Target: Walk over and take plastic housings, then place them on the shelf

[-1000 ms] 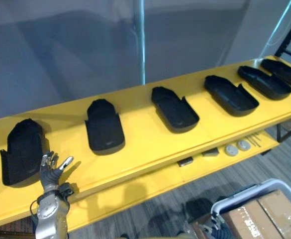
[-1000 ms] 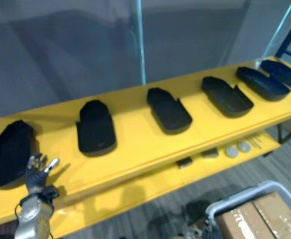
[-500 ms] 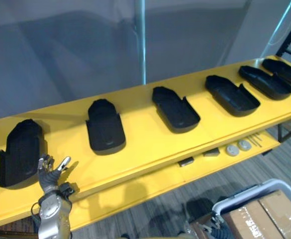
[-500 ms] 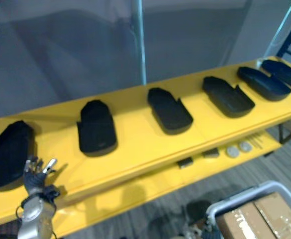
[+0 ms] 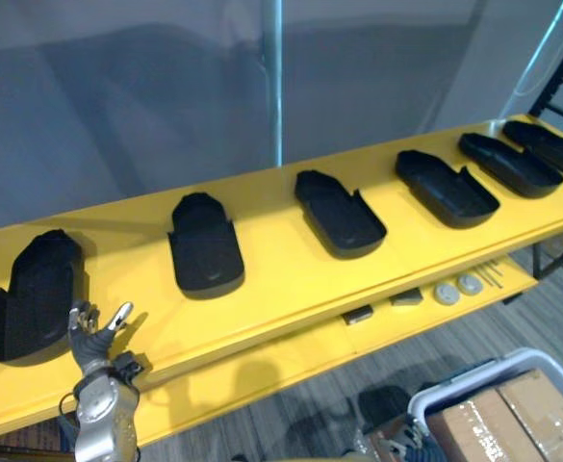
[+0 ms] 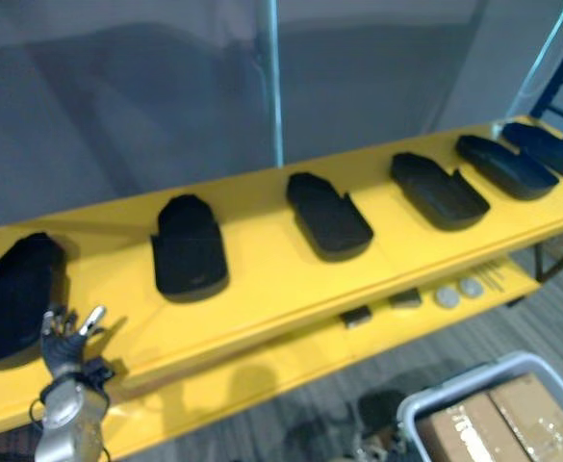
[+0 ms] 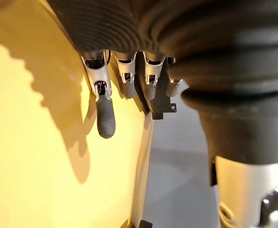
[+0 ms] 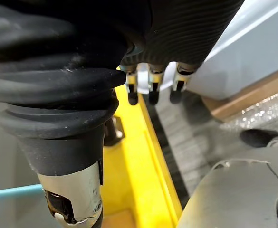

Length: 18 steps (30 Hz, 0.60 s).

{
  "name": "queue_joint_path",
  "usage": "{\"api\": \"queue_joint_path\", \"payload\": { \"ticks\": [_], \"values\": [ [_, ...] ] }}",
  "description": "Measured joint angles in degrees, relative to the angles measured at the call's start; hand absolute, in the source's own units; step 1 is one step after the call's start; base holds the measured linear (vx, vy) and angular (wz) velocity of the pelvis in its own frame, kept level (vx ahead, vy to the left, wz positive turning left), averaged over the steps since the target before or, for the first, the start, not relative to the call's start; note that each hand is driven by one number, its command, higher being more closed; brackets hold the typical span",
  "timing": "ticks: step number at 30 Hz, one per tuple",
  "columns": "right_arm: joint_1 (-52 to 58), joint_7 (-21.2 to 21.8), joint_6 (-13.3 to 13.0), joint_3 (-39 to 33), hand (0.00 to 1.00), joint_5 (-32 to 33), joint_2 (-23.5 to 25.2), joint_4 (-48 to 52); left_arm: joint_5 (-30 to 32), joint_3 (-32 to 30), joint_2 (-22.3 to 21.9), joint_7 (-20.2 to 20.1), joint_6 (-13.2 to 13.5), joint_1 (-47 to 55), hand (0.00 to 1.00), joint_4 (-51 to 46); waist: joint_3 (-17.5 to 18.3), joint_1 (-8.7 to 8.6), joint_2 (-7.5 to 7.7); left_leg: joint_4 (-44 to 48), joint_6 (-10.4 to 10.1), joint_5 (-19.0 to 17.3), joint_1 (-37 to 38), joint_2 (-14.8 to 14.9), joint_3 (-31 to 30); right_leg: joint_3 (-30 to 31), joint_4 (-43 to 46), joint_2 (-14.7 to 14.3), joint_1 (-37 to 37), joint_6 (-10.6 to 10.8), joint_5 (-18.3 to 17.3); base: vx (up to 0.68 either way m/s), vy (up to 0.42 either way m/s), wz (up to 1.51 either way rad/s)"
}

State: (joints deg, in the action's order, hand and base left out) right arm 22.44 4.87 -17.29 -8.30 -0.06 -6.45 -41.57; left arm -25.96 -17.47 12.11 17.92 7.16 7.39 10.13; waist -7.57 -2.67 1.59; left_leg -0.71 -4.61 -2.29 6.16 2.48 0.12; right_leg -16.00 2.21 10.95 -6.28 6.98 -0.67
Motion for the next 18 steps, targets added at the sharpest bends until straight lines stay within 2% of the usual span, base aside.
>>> {"api": "queue_joint_path", "payload": {
  "ticks": [5,7,9,11,12,14,18],
  "values": [
    [0.04,-0.19,0.02,0.05,0.0,-0.23,0.01,-0.26,-0.05,0.0,-0.28,-0.11,0.36,-0.2,0.0,0.02,-0.25,-0.13,0.44,-0.79,0.01,0.23,0.95,-0.03,-0.36,-0.55,-0.57,-0.02,-1.15,0.02,-0.01,0.0,-0.001,0.04],
    [-0.14,-1.18,0.02,0.07,0.0,-0.2,0.1,-0.43,-0.48,0.09,-0.33,-1.5,1.33,-0.31,0.0,0.04,-0.21,-0.63,0.5,-0.95,0.0,0.29,1.04,-0.1,-0.91,-1.17,-0.91,0.0,-1.73,0.05,-0.04,-0.01,-0.003,0.12],
    [-0.27,-1.37,0.03,0.04,0.0,-0.19,0.13,-0.62,-0.53,0.33,-0.41,-4.01,2.93,-0.21,0.0,-0.01,-0.39,-0.68,0.75,-0.96,-0.01,0.3,0.9,-0.08,-0.91,-1.16,-0.97,-0.02,-1.65,0.06,-0.04,0.0,0.001,0.02],
    [-0.47,-1.75,0.03,-0.05,0.0,-0.16,0.13,-1.74,-1.87,1.1,-0.91,-9.03,4.87,-0.13,0.0,-1.43,-0.4,-0.67,0.82,-1.19,-0.01,0.3,0.91,-0.1,-0.88,-1.16,-1.15,-0.03,-1.66,0.05,-0.04,0.0,0.0,0.0],
    [-0.56,-1.9,0.04,-0.06,0.0,-0.11,0.16,-2.15,-2.91,1.5,-1.01,-10.33,5.37,-0.09,0.0,-2.34,-0.4,-0.66,0.82,-1.25,-0.01,0.3,0.91,-0.1,-0.87,-1.16,-1.21,-0.03,-1.66,0.05,-0.04,0.0,0.0,0.0],
    [-1.13,-2.27,0.02,-0.31,0.0,0.05,0.37,-3.16,-5.05,2.63,-1.24,-15.77,8.05,0.39,0.0,-7.37,-0.4,-0.65,0.76,-1.57,0.0,0.31,0.99,-0.1,-0.84,-1.17,-1.43,-0.07,-1.68,0.04,-0.03,0.0,0.0,0.0],
    [-1.54,-2.32,0.03,-1.72,0.0,0.39,1.04,-4.08,-8.0,2.48,-1.25,-21.44,11.8,0.87,0.0,-15.64,-0.34,-0.76,0.27,-1.79,0.01,0.31,1.07,-0.1,-0.85,-1.25,-1.54,-0.11,-1.72,0.03,0.0,0.0,0.0,0.0]
  ]
}}
